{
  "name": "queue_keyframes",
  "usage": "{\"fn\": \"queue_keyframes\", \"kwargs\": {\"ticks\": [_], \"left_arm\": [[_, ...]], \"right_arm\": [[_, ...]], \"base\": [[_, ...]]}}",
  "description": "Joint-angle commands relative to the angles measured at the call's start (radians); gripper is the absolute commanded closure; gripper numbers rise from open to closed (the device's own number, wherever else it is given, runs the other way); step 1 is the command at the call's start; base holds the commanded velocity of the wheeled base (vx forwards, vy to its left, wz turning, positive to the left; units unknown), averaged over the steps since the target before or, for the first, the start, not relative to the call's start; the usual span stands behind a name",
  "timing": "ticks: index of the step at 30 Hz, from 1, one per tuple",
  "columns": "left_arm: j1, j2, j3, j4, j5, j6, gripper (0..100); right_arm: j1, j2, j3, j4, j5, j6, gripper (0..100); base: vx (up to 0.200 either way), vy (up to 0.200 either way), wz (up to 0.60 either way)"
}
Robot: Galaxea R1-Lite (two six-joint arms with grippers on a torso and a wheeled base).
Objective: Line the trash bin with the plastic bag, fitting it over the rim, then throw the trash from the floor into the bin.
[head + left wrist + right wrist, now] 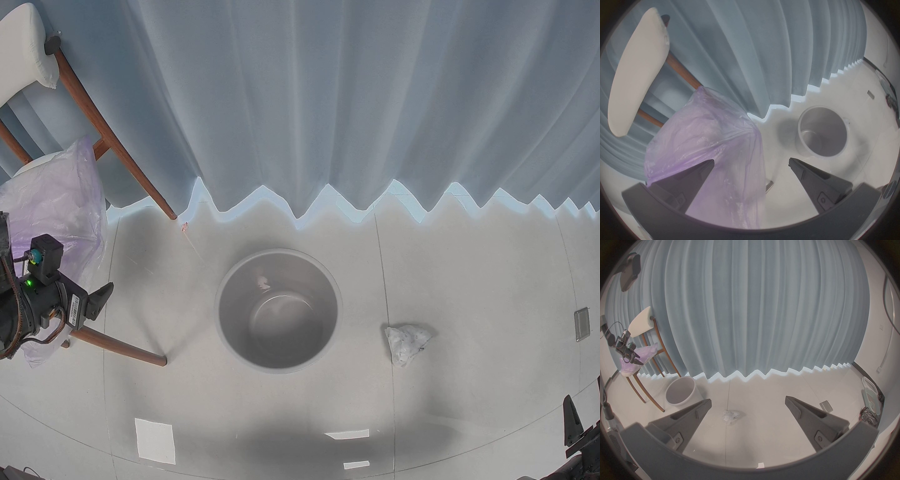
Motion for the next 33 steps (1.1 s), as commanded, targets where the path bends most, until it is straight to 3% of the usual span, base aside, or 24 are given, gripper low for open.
{"fn": "queue_keyframes", "kwargs": {"ticks": [1,4,9,14,18,26,33], "left_arm": [[-0.014,0.028,-0.006,-0.002,0.011,0.04,0],[-0.006,0.048,-0.009,-0.003,0.017,0.08,0],[-0.001,0.069,-0.011,-0.052,0.124,0.086,0],[-0.004,0.095,-0.023,-0.058,0.132,0.097,0],[-0.001,0.126,-0.026,-0.086,0.157,0.166,0],[0.002,0.253,-0.054,-0.275,0.177,0.249,0],[0.032,0.27,-0.072,-0.302,0.198,0.348,0]], "right_arm": [[0.0,-0.017,0.018,0.0,0.001,0.0,0],[0.0,-0.017,0.018,0.0,0.001,0.0,0],[-0.001,-0.017,0.018,-0.002,0.001,0.0,0],[0.0,-0.017,0.018,-0.002,0.0,0.0,0],[0.0,-0.017,0.018,-0.002,0.001,0.0,0],[0.0,-0.017,0.018,-0.002,0.0,0.0,0],[-0.001,-0.017,0.018,-0.002,0.001,0.0,0]], "base": [[0.0,0.0,0.0],[0.0,0.0,0.0],[0.0,0.0,0.0],[0.0,0.0,0.0],[0.0,0.0,0.0],[0.0,0.0,0.0],[0.0,0.0,0.0]]}}
